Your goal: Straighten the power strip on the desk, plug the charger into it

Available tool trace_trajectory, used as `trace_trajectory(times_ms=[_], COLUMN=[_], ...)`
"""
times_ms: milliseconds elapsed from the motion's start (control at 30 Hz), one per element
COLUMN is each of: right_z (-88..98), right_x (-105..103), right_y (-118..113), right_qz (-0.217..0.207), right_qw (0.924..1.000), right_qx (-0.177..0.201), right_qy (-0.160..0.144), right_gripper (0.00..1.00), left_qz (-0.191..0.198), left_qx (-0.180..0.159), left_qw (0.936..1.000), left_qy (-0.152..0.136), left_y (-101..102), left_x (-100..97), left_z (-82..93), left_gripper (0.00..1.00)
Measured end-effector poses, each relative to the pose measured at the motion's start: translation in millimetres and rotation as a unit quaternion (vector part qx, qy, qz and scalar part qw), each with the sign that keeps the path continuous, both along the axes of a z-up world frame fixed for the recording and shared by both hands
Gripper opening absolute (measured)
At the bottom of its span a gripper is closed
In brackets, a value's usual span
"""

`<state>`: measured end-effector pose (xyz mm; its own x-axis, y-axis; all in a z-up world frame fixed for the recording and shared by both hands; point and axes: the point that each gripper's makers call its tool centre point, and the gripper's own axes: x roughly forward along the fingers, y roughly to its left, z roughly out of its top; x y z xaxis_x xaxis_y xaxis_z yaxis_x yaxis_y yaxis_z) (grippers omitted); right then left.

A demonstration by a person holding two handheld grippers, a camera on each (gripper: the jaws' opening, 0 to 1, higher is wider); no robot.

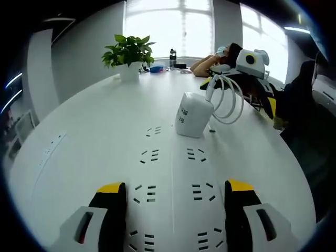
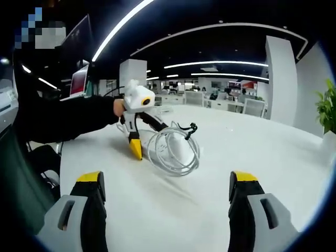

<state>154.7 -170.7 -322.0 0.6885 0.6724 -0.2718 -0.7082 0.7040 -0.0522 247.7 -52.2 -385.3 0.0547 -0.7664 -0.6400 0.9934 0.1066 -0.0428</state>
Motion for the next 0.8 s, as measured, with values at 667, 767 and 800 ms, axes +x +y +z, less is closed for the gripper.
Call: trace_trajectory(times_ms=[667, 767, 800], right_z=[-0.2, 0.2, 0.3], right_x=[-4.4, -4.9, -5.1], right_y=[7.3, 7.8, 7.9], right_qz=[0.006, 0.007, 0.007], right_qw=[1.0000, 1.0000, 1.0000], right_qx=[0.001, 0.002, 0.002], right_qy=[-0.002, -0.002, -0.002], right_gripper=[0.97, 0.97, 0.97], left_qz=[-0.003, -0.005, -0.005], left_qx=[-0.001, -0.001, -0.002], left_qw=[1.0000, 1.0000, 1.0000], left_qy=[0.000, 0.000, 0.000], left_y=[4.0, 4.7, 4.9], left_x=[-16.3, -19.2, -19.6], left_z=[0.7, 0.6, 0.7], left_gripper=[0.78, 0.78, 0.78])
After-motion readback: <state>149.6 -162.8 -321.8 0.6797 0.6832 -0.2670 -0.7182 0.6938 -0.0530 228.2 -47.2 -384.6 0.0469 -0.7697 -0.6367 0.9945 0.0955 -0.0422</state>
